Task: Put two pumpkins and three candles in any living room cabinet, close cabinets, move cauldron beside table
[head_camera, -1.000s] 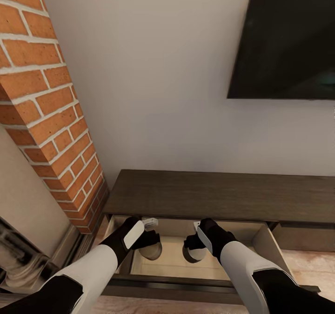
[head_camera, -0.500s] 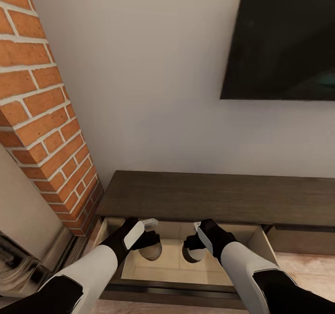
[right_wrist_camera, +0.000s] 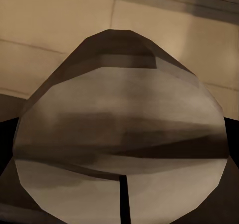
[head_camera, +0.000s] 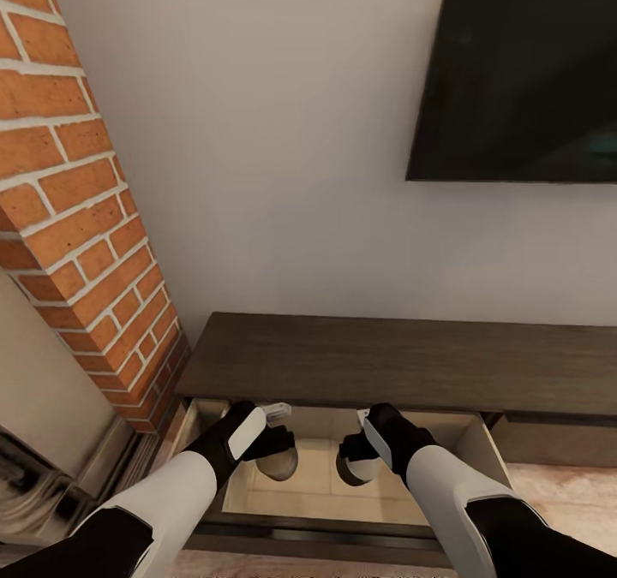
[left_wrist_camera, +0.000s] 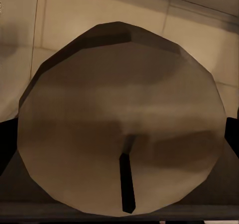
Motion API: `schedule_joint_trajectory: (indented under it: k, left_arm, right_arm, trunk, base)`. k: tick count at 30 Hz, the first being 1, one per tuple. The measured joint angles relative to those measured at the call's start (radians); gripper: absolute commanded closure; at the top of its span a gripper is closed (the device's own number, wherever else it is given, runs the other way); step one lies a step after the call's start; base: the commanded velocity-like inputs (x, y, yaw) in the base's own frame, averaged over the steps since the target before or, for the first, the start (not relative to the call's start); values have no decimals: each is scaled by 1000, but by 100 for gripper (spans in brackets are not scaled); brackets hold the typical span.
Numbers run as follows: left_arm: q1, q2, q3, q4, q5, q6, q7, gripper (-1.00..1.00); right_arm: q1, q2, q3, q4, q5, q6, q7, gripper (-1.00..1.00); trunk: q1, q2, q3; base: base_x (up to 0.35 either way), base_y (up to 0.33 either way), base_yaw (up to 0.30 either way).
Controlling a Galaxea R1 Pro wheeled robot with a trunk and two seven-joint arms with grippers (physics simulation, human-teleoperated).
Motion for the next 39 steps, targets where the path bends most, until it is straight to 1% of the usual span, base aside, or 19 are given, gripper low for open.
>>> schedule_joint_trajectory:
  k: [9,18,21,24,25,26,27,29,32,35,36,37,39]
  left_arm:
    - [0,0,0,2,0,-3,-1,100]
    - [2,1,-1,6,-1,-4,-1,100]
    - [3,1,-2,13,-6,-2,11,100]
    - [3,0,-20,17,-4,0,35,100]
    - [3,-1,-39,18,-4,3,44,100]
    - [3,-1,-48,18,-4,4,47,100]
    - [2,-1,-61,19,-2,5,52,100]
    - [2,-1,-76,13,-2,7,59,100]
    - [2,-1,-83,8,0,7,62,100]
    - [2,-1,-87,6,0,3,59,100]
    - [2,-2,-88,5,1,-2,55,100]
    - [3,-3,-89,4,0,-9,53,100]
    - [3,-3,-95,2,-1,-17,52,100]
  right_arm:
    - [-2,0,1,0,-1,4,2,100]
    - [-2,1,-1,1,-2,3,1,100]
    - [-1,1,-2,1,-1,-1,-2,100]
    - [-1,2,-2,1,1,-7,-10,100]
    - [0,2,-2,1,3,-12,-22,100]
    - [0,3,-1,1,4,-18,-31,100]
    - [0,4,-1,1,4,-40,-54,100]
    - [1,7,0,3,2,-98,-92,100]
    - [3,9,0,6,-1,-133,-111,100]
    - [3,9,1,9,-12,-141,-116,100]
    - [4,9,1,12,-57,-144,-118,100]
    - [4,9,2,13,-77,-144,-119,100]
    - [4,9,3,14,-84,-143,-120,100]
  trunk:
    - [0,0,-14]
    - [0,0,-29]
    - [0,0,-34]
    - [0,0,-39]
    - [0,0,-40]
    - [0,0,-42]
    - [0,0,-43]
    - [0,0,-47]
    - [0,0,-52]
    - [0,0,-57]
    - [0,0,-58]
    - [0,0,-60]
    - [0,0,-63]
  base:
    - [0,0,-50]
    - [0,-88,-73]
    - [0,-16,-69]
    - [0,-7,-50]
    - [0,-4,-27]
    - [0,-2,-18]
    - [0,-1,-11]
    - [0,-1,-6]
    - [0,0,-3]
    - [0,0,0]
    - [0,0,0]
    - [0,0,0]
    - [0,0,0]
